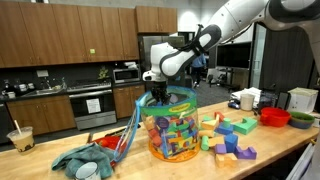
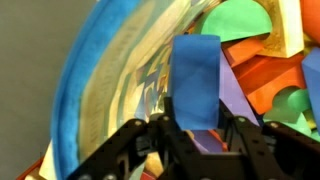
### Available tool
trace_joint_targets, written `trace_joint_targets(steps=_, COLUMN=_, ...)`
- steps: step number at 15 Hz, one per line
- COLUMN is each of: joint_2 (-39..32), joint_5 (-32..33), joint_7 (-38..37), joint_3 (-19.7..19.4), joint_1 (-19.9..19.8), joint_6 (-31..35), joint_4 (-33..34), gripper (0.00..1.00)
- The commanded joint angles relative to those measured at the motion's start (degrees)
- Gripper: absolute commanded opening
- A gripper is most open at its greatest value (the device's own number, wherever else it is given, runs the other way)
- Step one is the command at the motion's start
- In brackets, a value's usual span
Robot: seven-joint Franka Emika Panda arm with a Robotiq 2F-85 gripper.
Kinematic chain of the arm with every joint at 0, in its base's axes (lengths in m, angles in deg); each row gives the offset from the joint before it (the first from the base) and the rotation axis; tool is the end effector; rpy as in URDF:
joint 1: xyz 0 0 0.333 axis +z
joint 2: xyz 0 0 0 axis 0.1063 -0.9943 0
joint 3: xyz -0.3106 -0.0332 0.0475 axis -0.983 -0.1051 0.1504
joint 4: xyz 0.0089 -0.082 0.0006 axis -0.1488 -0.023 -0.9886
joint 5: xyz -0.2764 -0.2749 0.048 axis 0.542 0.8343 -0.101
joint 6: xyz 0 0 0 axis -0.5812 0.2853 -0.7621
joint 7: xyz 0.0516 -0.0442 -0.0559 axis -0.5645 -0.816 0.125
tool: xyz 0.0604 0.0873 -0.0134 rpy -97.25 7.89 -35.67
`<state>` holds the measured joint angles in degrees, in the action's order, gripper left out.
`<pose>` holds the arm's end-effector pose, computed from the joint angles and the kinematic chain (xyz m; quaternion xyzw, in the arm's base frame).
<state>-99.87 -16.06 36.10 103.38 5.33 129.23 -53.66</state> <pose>0.5952 0.2603 0.3816 0.6204 0.7753 0.0454 0.1089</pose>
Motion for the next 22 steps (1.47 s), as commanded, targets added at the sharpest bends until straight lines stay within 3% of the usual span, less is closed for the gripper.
trace_joint_targets(steps=1, joint_2=2.0, joint_5=-5.7, joint_7=6.2, joint_3=0.9, joint_1=-1.8, joint_6=-7.8, joint_4=3.3, gripper=0.16)
trace_joint_targets(steps=5, joint_2=2.2, joint_5=-8.4, joint_7=9.3, joint_3=0.0, joint_1=-2.1, joint_6=-16.4, joint_4=8.8, gripper=0.16)
trace_joint_targets(steps=10, joint_2=1.7, joint_5=-7.2, joint_7=10.5, joint_3=-1.0, joint_1=-2.1, joint_6=-25.1, joint_4=15.6, gripper=0.16)
trace_joint_targets(steps=22, joint_2=0.0, joint_5=-1.6, joint_7=14.6, joint_3=-4.0, joint_1=-1.9, joint_6=-36.5, joint_4=28.9, gripper=0.16)
